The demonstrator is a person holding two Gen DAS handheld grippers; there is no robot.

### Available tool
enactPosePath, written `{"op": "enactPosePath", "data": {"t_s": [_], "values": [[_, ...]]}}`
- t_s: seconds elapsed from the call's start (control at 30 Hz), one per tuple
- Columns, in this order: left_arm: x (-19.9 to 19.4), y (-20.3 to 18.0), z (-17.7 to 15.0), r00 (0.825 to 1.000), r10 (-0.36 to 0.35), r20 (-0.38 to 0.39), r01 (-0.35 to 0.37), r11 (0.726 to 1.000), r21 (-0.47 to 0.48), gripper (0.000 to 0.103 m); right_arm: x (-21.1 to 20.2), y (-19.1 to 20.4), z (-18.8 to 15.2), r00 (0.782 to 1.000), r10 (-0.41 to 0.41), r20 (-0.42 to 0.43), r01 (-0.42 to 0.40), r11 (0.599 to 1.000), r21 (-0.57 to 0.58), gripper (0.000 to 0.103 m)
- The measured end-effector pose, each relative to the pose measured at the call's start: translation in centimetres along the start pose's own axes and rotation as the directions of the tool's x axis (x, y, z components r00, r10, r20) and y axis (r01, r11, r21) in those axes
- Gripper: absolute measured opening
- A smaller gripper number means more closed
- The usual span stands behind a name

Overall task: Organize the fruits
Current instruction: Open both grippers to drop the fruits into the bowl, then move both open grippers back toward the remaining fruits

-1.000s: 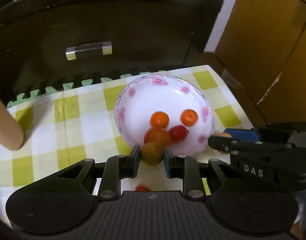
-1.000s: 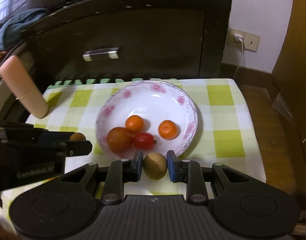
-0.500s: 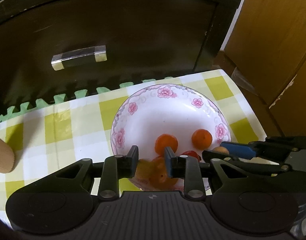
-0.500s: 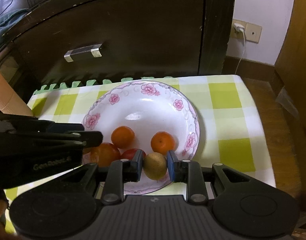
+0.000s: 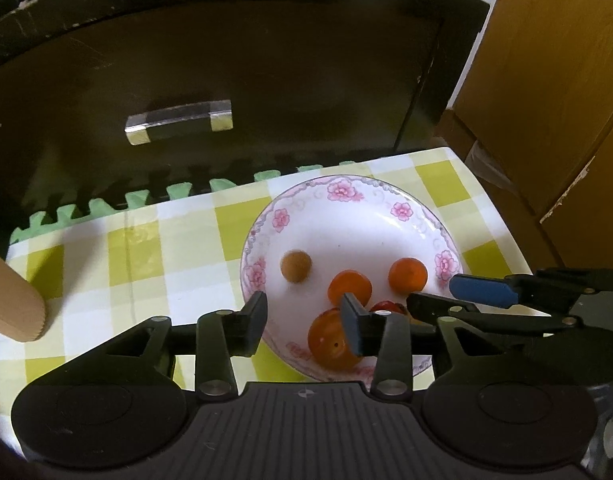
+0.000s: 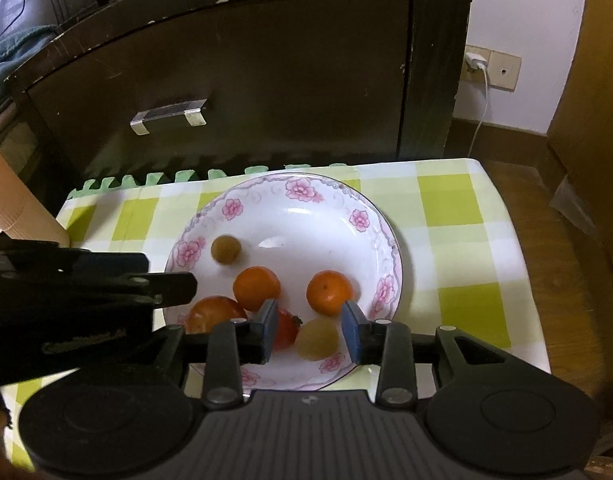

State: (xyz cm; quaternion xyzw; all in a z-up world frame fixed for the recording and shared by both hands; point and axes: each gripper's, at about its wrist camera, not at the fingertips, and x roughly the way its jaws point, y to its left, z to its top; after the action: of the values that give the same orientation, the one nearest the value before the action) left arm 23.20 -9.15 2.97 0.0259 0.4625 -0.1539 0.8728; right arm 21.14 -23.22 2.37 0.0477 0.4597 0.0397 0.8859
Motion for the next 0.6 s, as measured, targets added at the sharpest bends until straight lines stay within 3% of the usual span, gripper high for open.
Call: {"op": "enactPosePath", "data": {"t_s": [0.6], "values": [[-3.9, 1.2, -4.2, 0.999, 0.036, -0.010, -0.036, 0.999, 0.003, 0.060, -3.0, 3.8, -2.6, 1.000, 0.005, -0.008, -0.006, 0.999, -0.054, 0.034]]}}
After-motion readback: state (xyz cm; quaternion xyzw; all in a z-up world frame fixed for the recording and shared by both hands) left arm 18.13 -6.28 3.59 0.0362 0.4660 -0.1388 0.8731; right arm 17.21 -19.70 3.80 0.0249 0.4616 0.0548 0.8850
